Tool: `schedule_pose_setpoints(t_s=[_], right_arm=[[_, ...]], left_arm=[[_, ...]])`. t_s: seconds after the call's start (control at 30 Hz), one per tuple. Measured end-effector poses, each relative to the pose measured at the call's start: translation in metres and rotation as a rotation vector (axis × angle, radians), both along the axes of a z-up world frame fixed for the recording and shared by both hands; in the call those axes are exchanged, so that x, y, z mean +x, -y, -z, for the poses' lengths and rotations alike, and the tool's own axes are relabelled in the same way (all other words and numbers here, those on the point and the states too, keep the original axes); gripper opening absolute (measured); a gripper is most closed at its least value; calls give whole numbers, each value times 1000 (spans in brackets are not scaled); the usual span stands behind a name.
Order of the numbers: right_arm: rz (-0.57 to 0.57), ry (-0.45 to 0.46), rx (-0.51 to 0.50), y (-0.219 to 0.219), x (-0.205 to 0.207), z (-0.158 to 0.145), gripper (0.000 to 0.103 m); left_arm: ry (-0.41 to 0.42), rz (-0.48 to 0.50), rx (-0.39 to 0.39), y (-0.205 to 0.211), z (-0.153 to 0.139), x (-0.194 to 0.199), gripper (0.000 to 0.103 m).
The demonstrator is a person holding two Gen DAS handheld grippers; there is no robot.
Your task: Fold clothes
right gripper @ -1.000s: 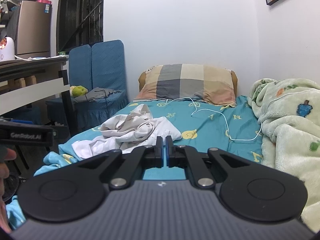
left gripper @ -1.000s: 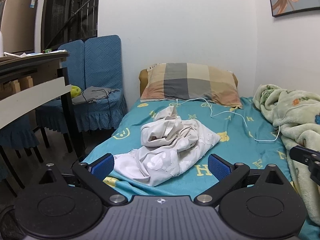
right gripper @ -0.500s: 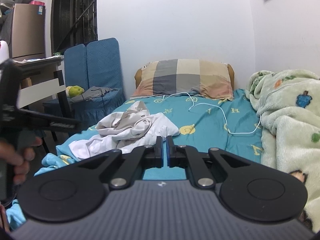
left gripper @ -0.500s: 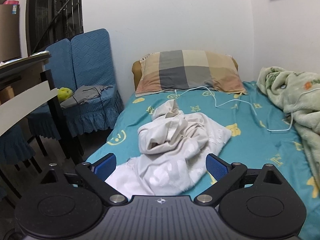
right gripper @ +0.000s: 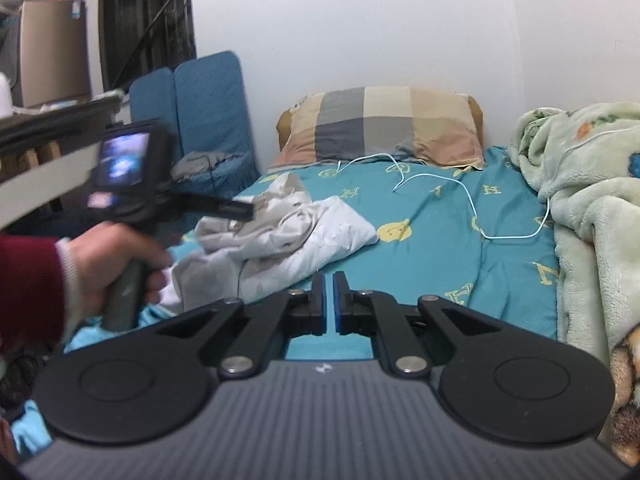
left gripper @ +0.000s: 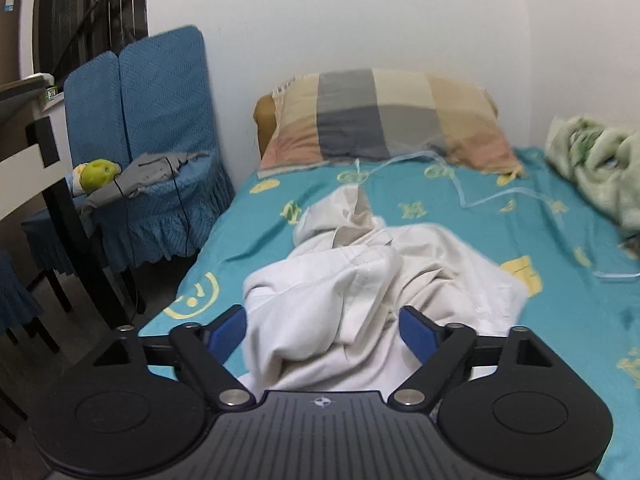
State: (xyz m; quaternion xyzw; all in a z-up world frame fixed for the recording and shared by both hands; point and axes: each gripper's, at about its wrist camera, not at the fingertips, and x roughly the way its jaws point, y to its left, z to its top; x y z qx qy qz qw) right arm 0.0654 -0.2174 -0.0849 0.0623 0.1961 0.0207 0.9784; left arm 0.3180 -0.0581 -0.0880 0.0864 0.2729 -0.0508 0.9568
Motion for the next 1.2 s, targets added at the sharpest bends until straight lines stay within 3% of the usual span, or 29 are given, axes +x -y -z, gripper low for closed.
schedule_pose_setpoints(t_s=[0.03, 0.1, 0.2, 0.27, 0.5, 0.8, 0.9, 1.0, 1.2], right_arm=[[0, -4, 3, 0, 0, 1, 7], [13, -2, 13, 4, 0, 1, 7], [36, 7, 29, 11, -1, 0, 7], [47, 10, 37, 15, -1, -1, 7], [74, 46, 50, 25, -9, -8, 7], [118, 113, 66, 40, -32, -24, 7], [129, 123, 81, 45, -40, -27, 7], [132, 121, 101, 48, -44, -28, 7], [94, 110, 92, 41, -47, -26, 7]], left_arm=[[-21, -8, 14, 3, 5, 11, 72], [-52, -46, 7, 8, 11, 26, 46], [-66, -101, -29, 11, 11, 36, 18], [-47, -84, -23, 15, 1, 28, 13], [29, 42, 3, 36, -58, -44, 9], [55, 200, -48, 39, -131, -195, 8], [15, 238, -65, 31, -132, -248, 8], [-85, 242, -91, 22, -117, -286, 8], [-254, 179, -111, 8, -70, -309, 9]])
